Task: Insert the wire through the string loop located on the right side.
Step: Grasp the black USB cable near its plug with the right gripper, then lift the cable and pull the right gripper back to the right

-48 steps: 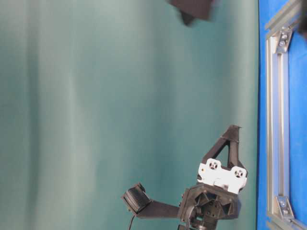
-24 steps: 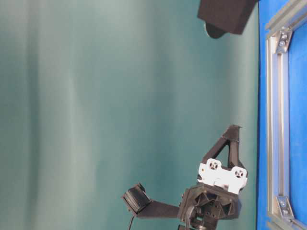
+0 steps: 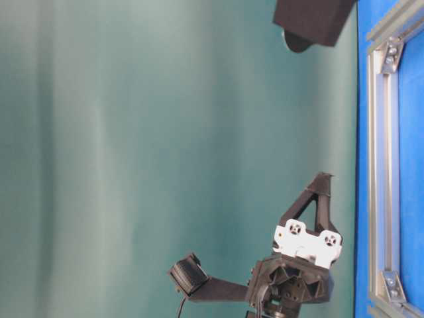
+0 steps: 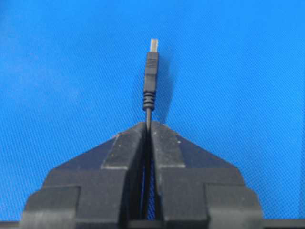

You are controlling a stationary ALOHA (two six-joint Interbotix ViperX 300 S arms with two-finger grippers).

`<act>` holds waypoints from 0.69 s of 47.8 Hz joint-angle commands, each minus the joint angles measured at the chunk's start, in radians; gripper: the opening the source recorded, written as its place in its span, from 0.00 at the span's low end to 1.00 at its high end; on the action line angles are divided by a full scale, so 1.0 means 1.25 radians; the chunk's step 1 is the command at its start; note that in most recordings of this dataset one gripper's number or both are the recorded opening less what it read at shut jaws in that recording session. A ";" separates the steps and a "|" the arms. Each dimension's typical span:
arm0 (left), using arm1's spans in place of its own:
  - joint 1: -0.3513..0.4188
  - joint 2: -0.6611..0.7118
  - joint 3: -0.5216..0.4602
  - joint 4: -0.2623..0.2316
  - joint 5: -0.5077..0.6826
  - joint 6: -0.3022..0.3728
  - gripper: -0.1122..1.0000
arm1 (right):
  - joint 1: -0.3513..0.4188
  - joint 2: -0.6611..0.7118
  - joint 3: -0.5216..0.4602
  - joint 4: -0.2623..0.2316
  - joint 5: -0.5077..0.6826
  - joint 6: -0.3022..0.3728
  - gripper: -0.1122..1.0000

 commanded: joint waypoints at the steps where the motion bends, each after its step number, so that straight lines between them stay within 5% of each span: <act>1: -0.002 -0.025 -0.007 0.002 -0.004 0.002 0.10 | 0.004 -0.012 -0.012 -0.001 -0.004 -0.001 0.07; 33: -0.001 -0.025 -0.007 0.002 -0.004 0.002 0.10 | 0.007 -0.191 -0.020 -0.001 0.193 -0.002 0.07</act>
